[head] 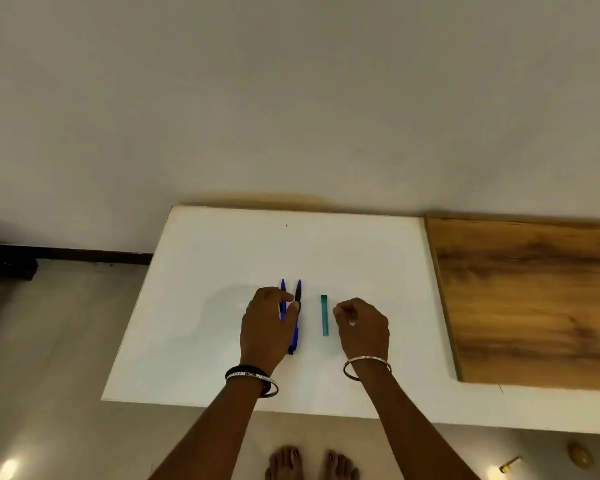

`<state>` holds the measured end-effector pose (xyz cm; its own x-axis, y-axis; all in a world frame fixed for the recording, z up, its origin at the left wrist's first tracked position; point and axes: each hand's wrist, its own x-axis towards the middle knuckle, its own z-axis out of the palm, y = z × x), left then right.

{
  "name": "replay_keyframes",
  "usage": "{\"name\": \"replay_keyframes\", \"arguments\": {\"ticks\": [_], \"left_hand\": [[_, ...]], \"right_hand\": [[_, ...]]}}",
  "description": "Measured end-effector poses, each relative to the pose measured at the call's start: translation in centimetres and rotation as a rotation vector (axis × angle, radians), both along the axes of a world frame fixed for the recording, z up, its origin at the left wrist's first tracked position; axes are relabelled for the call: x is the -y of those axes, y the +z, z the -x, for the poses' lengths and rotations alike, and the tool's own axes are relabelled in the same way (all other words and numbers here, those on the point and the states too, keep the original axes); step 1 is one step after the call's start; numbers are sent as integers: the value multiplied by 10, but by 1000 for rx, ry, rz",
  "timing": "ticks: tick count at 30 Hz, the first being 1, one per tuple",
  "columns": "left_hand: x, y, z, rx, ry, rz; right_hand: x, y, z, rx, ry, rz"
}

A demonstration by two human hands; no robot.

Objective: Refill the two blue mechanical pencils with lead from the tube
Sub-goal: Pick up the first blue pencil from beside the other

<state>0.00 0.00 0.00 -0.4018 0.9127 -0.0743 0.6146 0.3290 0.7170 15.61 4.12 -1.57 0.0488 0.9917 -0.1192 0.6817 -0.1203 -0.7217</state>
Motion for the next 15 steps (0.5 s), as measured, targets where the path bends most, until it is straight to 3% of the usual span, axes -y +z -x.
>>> {"name": "replay_keyframes", "arguments": {"ticks": [5, 10, 15], "left_hand": [[-5, -18, -3, -14, 73, -4], [-9, -28, -4, -37, 125, -21], [4, -21, -6, -2, 139, -31]], "right_hand": [[0, -15, 10, 35, -17, 46], [-4, -22, 18, 228, -13, 88], [0, -15, 20, 150, -89, 166]]}}
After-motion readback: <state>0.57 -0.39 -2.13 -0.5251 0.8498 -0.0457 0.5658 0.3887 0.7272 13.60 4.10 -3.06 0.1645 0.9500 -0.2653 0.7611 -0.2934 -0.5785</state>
